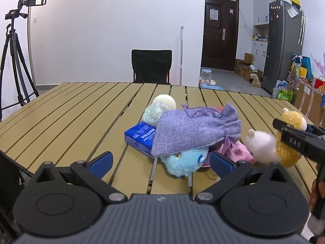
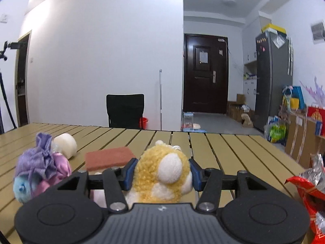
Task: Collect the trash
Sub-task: 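Grasp the purple drawstring bag with the left gripper while right holds the plush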
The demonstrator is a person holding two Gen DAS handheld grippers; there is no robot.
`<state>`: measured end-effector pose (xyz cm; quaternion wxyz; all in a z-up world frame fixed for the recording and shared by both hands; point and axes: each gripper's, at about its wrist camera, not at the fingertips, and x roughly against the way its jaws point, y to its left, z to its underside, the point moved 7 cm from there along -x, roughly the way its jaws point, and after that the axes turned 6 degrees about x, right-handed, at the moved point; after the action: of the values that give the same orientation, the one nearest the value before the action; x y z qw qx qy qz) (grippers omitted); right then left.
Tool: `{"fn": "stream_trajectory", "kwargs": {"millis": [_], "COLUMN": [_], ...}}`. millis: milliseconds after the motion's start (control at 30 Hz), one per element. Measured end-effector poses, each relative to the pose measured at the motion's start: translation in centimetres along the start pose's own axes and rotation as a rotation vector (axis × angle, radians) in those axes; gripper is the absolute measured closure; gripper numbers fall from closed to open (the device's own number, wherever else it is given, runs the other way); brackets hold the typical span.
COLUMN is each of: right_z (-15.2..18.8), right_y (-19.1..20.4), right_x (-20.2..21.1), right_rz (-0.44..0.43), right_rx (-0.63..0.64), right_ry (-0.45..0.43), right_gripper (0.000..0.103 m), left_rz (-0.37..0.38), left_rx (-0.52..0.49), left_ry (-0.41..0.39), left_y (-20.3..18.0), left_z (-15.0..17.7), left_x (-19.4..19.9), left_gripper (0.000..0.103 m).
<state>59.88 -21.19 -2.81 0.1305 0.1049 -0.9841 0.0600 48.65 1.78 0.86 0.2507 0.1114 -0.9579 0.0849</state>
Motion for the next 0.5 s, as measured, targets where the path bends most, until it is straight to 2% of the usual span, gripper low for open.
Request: {"fn": "stream_trajectory", "kwargs": {"millis": [100, 333, 500], "right_z": [0.1, 1.2, 0.9], "right_y": [-0.7, -2.4, -2.1], "right_x": [0.0, 0.6, 0.9], "right_rz": [-0.050, -0.198, -0.159], "right_rx": [-0.043, -0.182, -0.143], "right_ry": [0.028, 0.087, 0.079], "right_gripper": [0.046, 0.047, 0.051], "left_rz": [0.001, 0.041, 0.038], "left_rx": [-0.031, -0.149, -0.240], "left_ry": [-0.017, -0.042, -0.045], "left_y": [-0.9, -4.4, -7.0], "left_z": [-0.5, -1.5, -1.2], "left_x": [0.0, -0.7, -2.0], "left_gripper": [0.000, 0.000, 0.000]}}
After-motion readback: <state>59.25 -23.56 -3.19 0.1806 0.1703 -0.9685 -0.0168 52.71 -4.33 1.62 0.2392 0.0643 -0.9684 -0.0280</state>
